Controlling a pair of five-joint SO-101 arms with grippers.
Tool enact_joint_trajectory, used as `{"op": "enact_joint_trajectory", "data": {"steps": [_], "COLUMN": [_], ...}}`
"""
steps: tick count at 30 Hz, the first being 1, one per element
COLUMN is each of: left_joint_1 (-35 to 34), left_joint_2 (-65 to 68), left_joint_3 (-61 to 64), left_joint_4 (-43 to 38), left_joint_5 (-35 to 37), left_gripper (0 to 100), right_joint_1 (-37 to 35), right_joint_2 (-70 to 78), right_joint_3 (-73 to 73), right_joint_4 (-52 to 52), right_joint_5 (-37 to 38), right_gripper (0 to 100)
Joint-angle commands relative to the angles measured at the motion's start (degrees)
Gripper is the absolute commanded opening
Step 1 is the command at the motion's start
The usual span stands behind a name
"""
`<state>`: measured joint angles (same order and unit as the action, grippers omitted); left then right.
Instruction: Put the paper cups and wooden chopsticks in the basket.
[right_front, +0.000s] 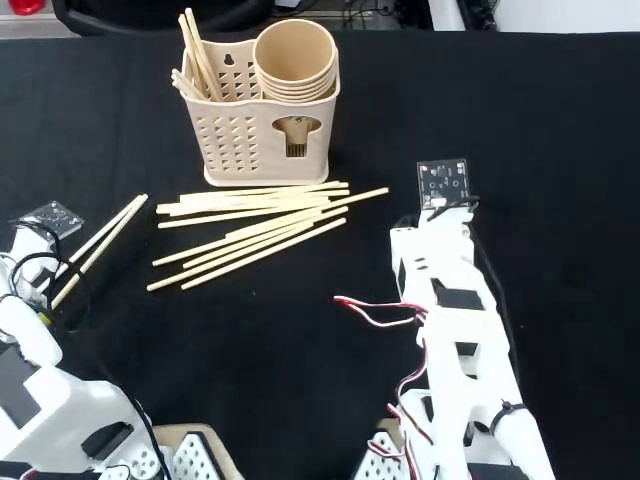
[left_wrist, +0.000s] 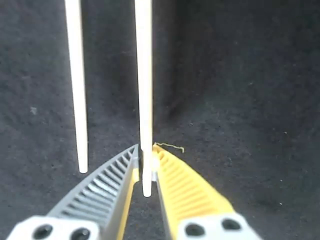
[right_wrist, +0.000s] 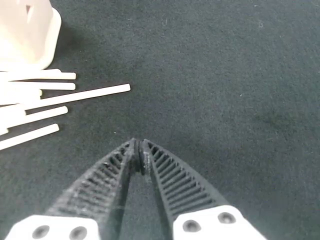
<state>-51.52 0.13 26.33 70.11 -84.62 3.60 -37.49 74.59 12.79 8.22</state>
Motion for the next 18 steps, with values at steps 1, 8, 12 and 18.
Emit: {"op": "enact_joint_trajectory", "data": {"steps": [1,8,12,18], "left_joint_1": [0.66,0.4,0.31,-0.13], "left_joint_2": [-0.35,-0.26,-0.35,-0.35], "left_joint_3": [-0.48,3.91,7.6,7.87], "left_joint_4": [-0.44,-9.93,-16.62,-17.41], "left_joint_5": [-13.98,-13.98,-13.98,-17.76], "left_gripper": [4,4,4,6], "right_joint_1": [-0.26,-0.18,-0.18,-0.18], "right_joint_2": [-1.1,-1.1,-1.1,-1.1], "right_joint_3": [-0.31,-0.31,-0.31,-0.31], "right_joint_4": [-0.88,-0.88,-0.88,-0.88], "right_joint_5": [-0.18,-0.18,-0.18,-0.18], "right_gripper": [1.3,1.3,1.3,1.3]}}
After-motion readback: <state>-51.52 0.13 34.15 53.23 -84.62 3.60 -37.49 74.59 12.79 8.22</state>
